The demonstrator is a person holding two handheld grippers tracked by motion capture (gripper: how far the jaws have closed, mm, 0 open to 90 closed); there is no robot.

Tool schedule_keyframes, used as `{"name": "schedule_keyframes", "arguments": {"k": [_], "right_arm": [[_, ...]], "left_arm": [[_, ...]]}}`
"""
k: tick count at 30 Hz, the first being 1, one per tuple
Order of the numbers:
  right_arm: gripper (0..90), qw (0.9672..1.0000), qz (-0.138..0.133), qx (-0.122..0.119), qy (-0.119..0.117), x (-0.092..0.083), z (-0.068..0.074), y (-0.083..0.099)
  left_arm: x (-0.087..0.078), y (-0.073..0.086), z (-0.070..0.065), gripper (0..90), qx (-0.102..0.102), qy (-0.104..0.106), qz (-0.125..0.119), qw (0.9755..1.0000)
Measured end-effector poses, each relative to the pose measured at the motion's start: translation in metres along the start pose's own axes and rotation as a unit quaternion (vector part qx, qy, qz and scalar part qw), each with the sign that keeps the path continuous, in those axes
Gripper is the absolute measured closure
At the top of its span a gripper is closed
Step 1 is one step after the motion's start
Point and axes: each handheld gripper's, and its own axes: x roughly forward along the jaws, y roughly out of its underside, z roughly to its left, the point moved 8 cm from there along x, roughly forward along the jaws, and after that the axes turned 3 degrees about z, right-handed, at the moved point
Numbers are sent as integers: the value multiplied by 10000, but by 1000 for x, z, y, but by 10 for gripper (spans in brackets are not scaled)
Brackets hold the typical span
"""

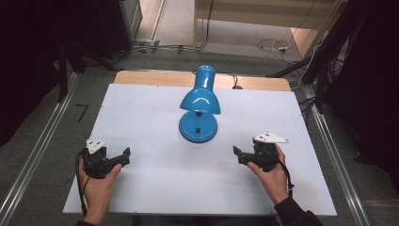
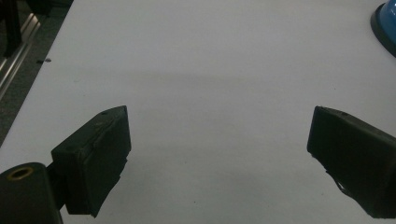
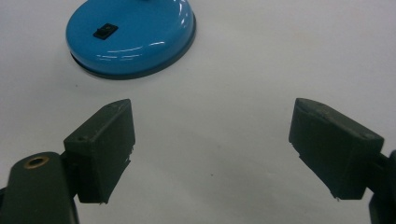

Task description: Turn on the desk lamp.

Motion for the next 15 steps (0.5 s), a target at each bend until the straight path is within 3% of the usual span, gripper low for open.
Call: {"name": "schedule_keyframes", "arguments": {"k": [15], "right_arm": [[140, 9998, 12, -147, -146, 10, 15, -9]], "left_arm": [[0, 0, 0, 71, -4, 4, 12, 10000]]}}
